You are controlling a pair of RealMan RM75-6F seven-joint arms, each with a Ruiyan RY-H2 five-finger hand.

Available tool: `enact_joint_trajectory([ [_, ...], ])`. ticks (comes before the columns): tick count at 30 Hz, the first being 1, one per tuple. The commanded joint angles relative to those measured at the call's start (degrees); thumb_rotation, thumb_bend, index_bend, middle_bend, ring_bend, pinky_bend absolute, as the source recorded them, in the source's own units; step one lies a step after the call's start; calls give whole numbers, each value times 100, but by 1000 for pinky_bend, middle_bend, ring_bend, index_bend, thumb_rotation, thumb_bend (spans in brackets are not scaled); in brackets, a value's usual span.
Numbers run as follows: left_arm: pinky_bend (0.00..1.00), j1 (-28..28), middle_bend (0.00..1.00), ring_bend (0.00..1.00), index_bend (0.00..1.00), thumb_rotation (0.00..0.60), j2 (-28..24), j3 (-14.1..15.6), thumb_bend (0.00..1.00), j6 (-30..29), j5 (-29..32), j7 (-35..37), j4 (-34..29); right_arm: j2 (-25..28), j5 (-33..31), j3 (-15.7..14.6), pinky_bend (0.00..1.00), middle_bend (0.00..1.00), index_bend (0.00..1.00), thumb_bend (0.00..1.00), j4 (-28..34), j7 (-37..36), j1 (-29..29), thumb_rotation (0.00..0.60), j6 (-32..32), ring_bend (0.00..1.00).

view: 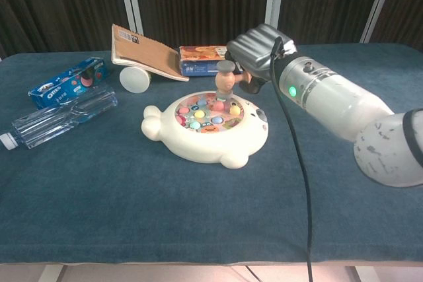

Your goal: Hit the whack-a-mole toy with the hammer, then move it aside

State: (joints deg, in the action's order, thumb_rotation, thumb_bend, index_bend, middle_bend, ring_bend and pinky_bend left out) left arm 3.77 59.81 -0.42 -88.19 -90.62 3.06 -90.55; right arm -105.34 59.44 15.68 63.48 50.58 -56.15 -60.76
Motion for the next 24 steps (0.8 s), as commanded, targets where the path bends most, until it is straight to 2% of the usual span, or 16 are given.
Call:
enact_joint_trajectory([
  [1, 127, 5, 0, 0, 0, 600, 12, 3, 124, 12, -3, -36, -7, 324, 58, -50, 638, 742, 1000, 582, 394, 50, 152, 600, -134, 642],
  [12, 127, -6, 0, 0, 0, 600, 62, 14, 124, -7, -28, -183, -39, 811, -111, -187, 640, 742, 1000, 581, 1029, 299, 334, 600, -96, 641],
  [24, 127, -36, 0, 0, 0, 600, 19, 7, 124, -90, -60, -51, -12, 605, -294, -330, 640, 742, 1000, 582, 742, 477, 242, 600, 98, 642],
])
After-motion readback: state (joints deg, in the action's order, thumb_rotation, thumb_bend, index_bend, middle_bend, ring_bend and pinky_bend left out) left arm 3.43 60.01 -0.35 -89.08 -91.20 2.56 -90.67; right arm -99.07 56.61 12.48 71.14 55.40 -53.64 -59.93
